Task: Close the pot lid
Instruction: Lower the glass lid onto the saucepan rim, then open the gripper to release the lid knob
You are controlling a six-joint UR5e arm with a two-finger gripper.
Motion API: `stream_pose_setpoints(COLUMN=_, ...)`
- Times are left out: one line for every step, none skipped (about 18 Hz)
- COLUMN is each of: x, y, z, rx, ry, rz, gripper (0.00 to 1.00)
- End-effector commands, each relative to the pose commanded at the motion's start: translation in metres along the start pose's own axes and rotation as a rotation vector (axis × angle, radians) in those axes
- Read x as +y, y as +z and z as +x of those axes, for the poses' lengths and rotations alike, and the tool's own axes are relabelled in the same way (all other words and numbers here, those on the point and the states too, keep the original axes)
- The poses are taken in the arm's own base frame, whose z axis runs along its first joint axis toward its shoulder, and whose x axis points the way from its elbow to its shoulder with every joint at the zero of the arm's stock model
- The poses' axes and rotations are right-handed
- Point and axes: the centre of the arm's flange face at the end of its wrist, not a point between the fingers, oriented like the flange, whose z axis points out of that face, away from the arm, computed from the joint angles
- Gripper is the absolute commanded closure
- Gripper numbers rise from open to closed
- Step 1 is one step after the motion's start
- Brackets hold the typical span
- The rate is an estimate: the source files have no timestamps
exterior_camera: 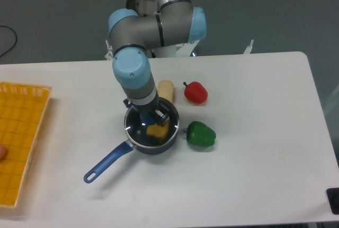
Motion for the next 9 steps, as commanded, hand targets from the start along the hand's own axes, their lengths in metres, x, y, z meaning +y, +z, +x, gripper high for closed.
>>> stream_pose_setpoints(x=0.0002, y=0.0007, z=0.0003, rx=0.001, ry=0.0, rz=-0.001, gripper=0.37)
stream_pose_setpoints(x=0.0008, y=0.0007, z=-0.0001, rx=-0.003, ry=0.0, rz=-0.007, gripper=0.37)
stream_pose_setpoints(x=0.0014, y=0.0023, z=-0.0005, rx=-0.006, ry=0.0, rz=-0.016, gripper=0.37)
stream_pose_setpoints(x=0.0014, y=0.0036, z=0.0006, rx=-0.006, ry=0.002, rz=-0.021, gripper=0.37)
stream_pose_setpoints(x=0.0011, y=0.0043, z=0.0004, rx=-0.006, ry=0.002, rz=-0.021, gripper=0.37)
stream_pose_setpoints(x=0.0013, y=0.005, z=0.0007, rx=-0.005, ry=0.002, rz=-0.022, gripper=0.37)
stream_pose_setpoints(x=0.0013, y=0.005, z=0.0007, rx=-0.005, ry=0.002, rz=-0.022, gripper=0.36)
stream_pose_setpoints(x=0.0013, y=0.005, z=0.0007, rx=-0.005, ry=0.002, rz=-0.022, gripper=0.31)
stream_pose_setpoints(x=0.0014, y=0.0057, z=0.001, rx=-0.003, ry=0.003, rz=-0.022, gripper=0.3)
